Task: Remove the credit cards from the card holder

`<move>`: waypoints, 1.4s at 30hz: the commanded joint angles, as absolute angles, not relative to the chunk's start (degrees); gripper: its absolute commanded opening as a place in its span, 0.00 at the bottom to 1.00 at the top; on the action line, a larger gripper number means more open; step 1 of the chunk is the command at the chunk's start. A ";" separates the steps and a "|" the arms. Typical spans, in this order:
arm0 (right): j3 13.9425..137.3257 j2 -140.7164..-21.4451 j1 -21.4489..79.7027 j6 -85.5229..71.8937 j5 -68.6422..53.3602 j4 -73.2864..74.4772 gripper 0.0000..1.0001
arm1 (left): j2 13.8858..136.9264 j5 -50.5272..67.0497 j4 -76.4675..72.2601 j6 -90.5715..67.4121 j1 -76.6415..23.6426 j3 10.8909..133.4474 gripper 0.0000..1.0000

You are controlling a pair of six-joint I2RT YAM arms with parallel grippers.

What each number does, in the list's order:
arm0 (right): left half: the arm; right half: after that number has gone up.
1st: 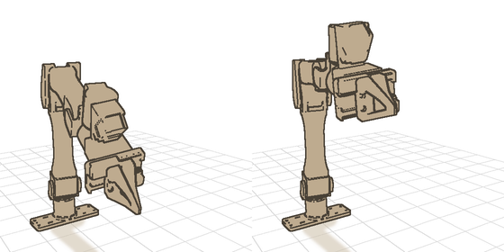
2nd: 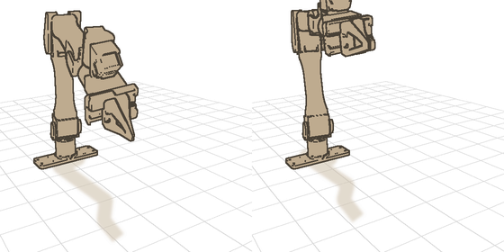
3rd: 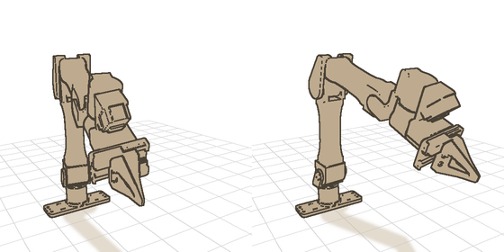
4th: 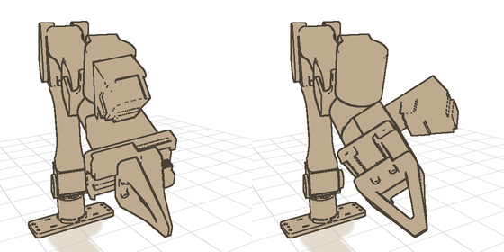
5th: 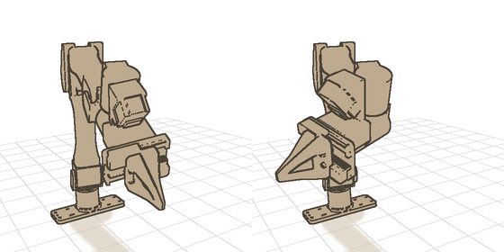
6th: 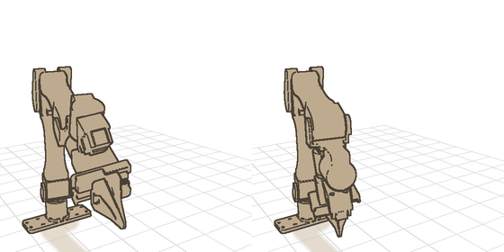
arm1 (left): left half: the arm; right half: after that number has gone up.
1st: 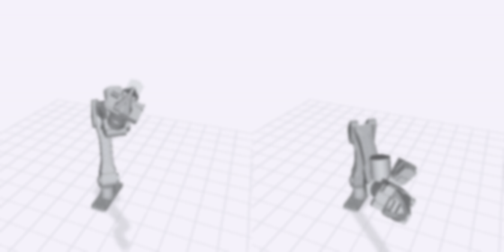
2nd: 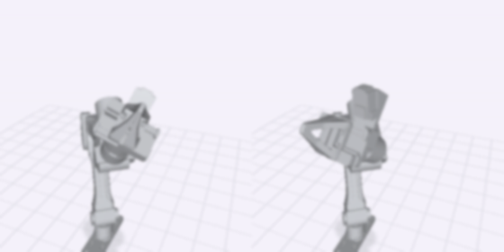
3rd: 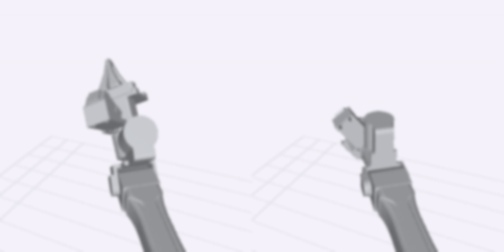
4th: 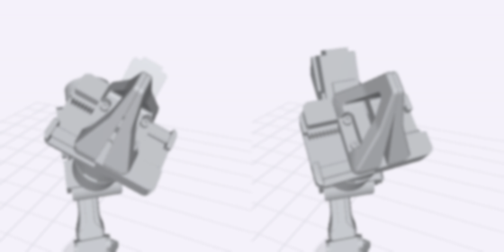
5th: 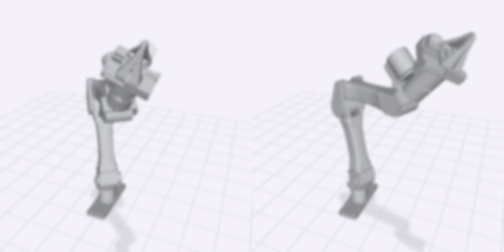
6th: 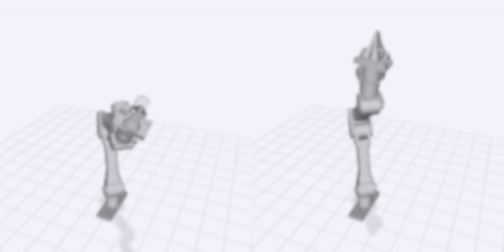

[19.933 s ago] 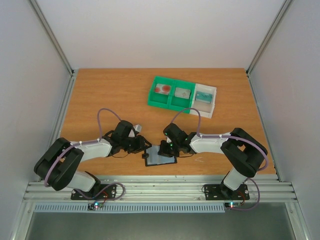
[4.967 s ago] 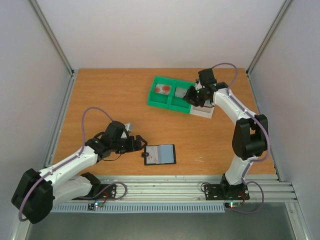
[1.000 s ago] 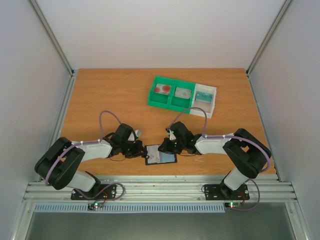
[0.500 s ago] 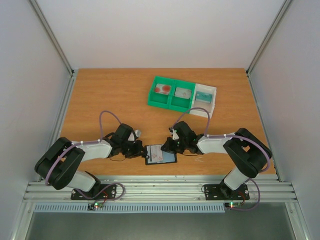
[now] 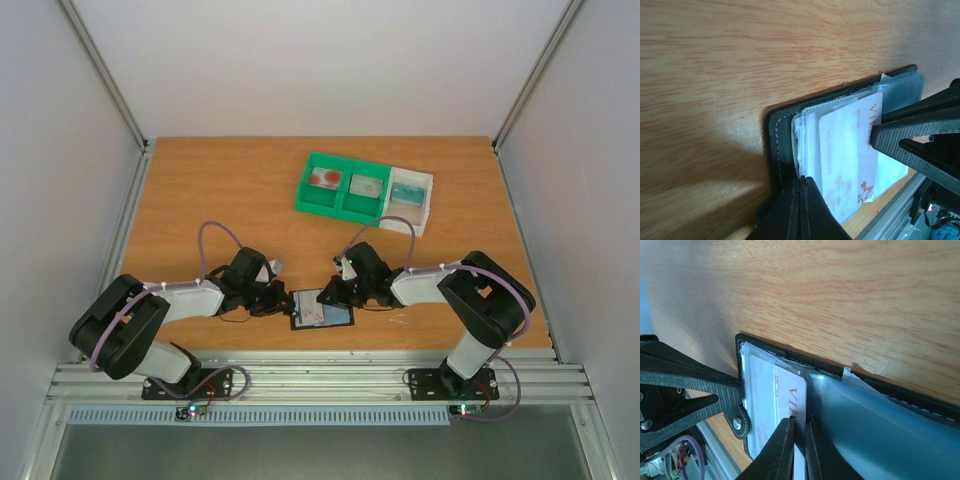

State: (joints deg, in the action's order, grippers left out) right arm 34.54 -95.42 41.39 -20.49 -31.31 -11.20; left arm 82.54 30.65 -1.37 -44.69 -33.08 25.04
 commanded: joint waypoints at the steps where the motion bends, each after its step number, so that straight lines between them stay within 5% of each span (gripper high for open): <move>1: 35.06 -96.19 41.14 -19.50 -30.97 -10.69 0.03 | 84.27 26.61 0.62 -44.65 -33.46 22.93 0.01; 21: 41.72 -79.53 38.08 -6.92 -24.22 14.56 0.01 | 83.65 27.05 2.27 -44.27 -33.56 24.13 0.03; 32: 52.71 -73.97 38.09 7.93 -37.29 34.38 0.01 | 64.18 32.35 16.18 -40.17 -33.49 31.15 0.43; 42: 55.99 -70.51 38.17 10.58 -56.35 36.32 0.01 | 51.21 51.73 19.12 -35.83 -33.47 34.42 0.61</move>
